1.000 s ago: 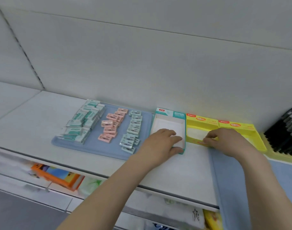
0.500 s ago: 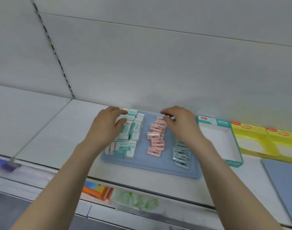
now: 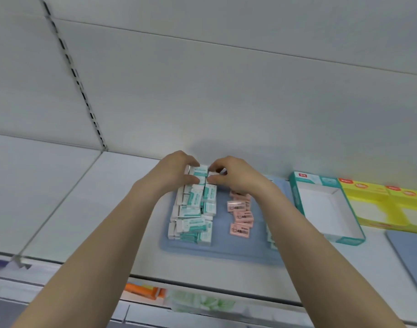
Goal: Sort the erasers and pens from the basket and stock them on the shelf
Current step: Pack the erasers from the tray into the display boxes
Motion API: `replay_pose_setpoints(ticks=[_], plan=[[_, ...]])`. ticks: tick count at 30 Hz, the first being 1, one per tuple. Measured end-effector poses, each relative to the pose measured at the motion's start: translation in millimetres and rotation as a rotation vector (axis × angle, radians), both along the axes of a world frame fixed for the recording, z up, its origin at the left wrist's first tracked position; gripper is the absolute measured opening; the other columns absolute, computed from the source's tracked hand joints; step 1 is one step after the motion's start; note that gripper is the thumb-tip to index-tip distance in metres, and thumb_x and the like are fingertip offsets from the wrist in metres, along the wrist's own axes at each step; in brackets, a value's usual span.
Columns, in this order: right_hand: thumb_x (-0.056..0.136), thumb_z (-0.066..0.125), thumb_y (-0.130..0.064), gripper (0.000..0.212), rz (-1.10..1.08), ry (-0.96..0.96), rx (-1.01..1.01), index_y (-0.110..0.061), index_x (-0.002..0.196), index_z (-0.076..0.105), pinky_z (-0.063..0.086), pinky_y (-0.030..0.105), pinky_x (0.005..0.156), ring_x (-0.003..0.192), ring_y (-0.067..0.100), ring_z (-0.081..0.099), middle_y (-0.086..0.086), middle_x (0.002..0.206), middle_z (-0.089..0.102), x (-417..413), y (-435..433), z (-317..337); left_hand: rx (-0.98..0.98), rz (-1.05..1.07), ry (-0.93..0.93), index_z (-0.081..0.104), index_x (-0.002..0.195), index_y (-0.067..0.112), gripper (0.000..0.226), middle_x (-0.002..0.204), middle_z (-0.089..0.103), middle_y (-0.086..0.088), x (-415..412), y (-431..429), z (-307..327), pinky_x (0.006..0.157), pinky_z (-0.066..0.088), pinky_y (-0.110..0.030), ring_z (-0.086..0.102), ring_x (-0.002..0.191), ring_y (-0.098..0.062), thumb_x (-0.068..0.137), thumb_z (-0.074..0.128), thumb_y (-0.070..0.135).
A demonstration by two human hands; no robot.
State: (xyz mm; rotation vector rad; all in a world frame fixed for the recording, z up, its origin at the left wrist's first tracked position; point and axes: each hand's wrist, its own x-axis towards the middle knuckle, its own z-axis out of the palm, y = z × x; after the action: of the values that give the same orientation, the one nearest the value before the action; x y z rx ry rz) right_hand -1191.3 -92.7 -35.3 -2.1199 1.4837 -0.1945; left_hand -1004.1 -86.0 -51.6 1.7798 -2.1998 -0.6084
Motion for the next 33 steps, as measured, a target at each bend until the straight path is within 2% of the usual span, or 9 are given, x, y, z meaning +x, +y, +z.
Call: replay_pose_setpoints(ticks=[4, 8, 13, 18, 23, 25, 28, 30, 33], plan=[[0.09, 0.067, -0.032, 0.033, -0.022, -0.039, -0.028, -0.019, 0.12, 0.062, 0.046, 0.03, 0.085, 0.105, 0.019, 0.057, 0.002, 0.119, 0.056, -1, 4, -6, 0.039, 0.036, 0.147, 0.063, 0.117, 0.028, 0.043, 0.111, 0.062, 0.006, 7, 4, -2, 0.068, 0.045, -0.019, 0.06, 0.085, -0.008, 0.077, 0.079, 0.022], [0.093, 0.061, -0.029, 0.027, -0.068, -0.12, -0.128, -0.021, 0.119, 0.063, 0.047, 0.028, 0.084, 0.095, 0.014, 0.059, -0.001, 0.113, 0.061, 0, 6, -9, 0.011, 0.079, 0.287, 0.064, 0.103, 0.032, 0.037, 0.092, 0.066, 0.011, 10, 11, 0, 0.066, 0.048, -0.016, 0.063, 0.077, -0.004, 0.075, 0.079, 0.012], [0.094, 0.061, -0.025, 0.02, -0.124, -0.411, -0.084, -0.019, 0.111, 0.069, 0.052, 0.023, 0.08, 0.091, 0.01, 0.065, -0.006, 0.101, 0.071, 3, 9, -7, -0.077, 0.079, 0.48, 0.07, 0.091, 0.028, 0.024, 0.077, 0.068, 0.007, 1, 12, 8, 0.062, 0.042, -0.004, 0.063, 0.066, 0.0, 0.08, 0.073, 0.006], [0.087, 0.059, -0.008, 0.028, -0.111, -0.409, -0.025, -0.017, 0.111, 0.068, 0.054, 0.033, 0.083, 0.083, 0.013, 0.065, 0.0, 0.092, 0.072, 4, 6, -10, -0.089, 0.049, 0.386, 0.07, 0.087, 0.029, 0.023, 0.083, 0.067, 0.011, -9, 8, 9, 0.06, 0.039, -0.001, 0.063, 0.066, 0.006, 0.081, 0.072, 0.007], [0.082, 0.066, -0.001, 0.031, -0.089, -0.576, -0.048, -0.011, 0.111, 0.071, 0.056, 0.037, 0.087, 0.087, 0.019, 0.068, 0.009, 0.097, 0.073, -4, 0, -7, -0.134, 0.031, 0.448, 0.069, 0.081, 0.035, 0.03, 0.072, 0.068, 0.028, -14, 10, 16, 0.066, 0.042, -0.001, 0.064, 0.072, 0.011, 0.078, 0.077, 0.007], [0.084, 0.069, -0.003, 0.029, -0.105, -0.689, -0.027, -0.008, 0.113, 0.069, 0.055, 0.039, 0.091, 0.094, 0.023, 0.068, 0.014, 0.105, 0.071, -15, -3, -1, -0.178, 0.036, 0.495, 0.071, 0.086, 0.031, 0.025, 0.077, 0.071, 0.024, -22, 10, 29, 0.069, 0.045, -0.003, 0.066, 0.075, 0.007, 0.077, 0.078, 0.008], [0.096, 0.058, -0.007, 0.027, -0.135, -0.915, 0.141, -0.007, 0.122, 0.062, 0.054, 0.034, 0.093, 0.099, 0.02, 0.064, 0.014, 0.113, 0.067, -37, -4, 11, -0.207, 0.042, 0.642, 0.073, 0.094, 0.021, 0.021, 0.088, 0.073, 0.009, -45, 8, 49, 0.073, 0.05, -0.01, 0.069, 0.078, -0.001, 0.079, 0.076, 0.006], [0.099, 0.052, -0.009, 0.026, -0.158, -1.075, 0.264, -0.006, 0.124, 0.06, 0.054, 0.031, 0.091, 0.099, 0.02, 0.064, 0.013, 0.109, 0.066, -60, 0, 17, -0.191, 0.008, 0.719, 0.073, 0.098, 0.017, 0.021, 0.092, 0.074, 0.002, -69, 8, 59, 0.075, 0.052, -0.014, 0.07, 0.08, -0.007, 0.08, 0.075, 0.006], [0.093, 0.057, -0.002, 0.022, -0.236, -1.276, 0.267, -0.002, 0.114, 0.064, 0.056, 0.028, 0.084, 0.088, 0.022, 0.065, 0.013, 0.098, 0.067, -103, 7, 22, -0.15, -0.054, 0.734, 0.073, 0.1, 0.019, 0.023, 0.092, 0.073, -0.002, -110, 4, 58, 0.077, 0.053, -0.018, 0.069, 0.078, -0.01, 0.08, 0.075, 0.006]])
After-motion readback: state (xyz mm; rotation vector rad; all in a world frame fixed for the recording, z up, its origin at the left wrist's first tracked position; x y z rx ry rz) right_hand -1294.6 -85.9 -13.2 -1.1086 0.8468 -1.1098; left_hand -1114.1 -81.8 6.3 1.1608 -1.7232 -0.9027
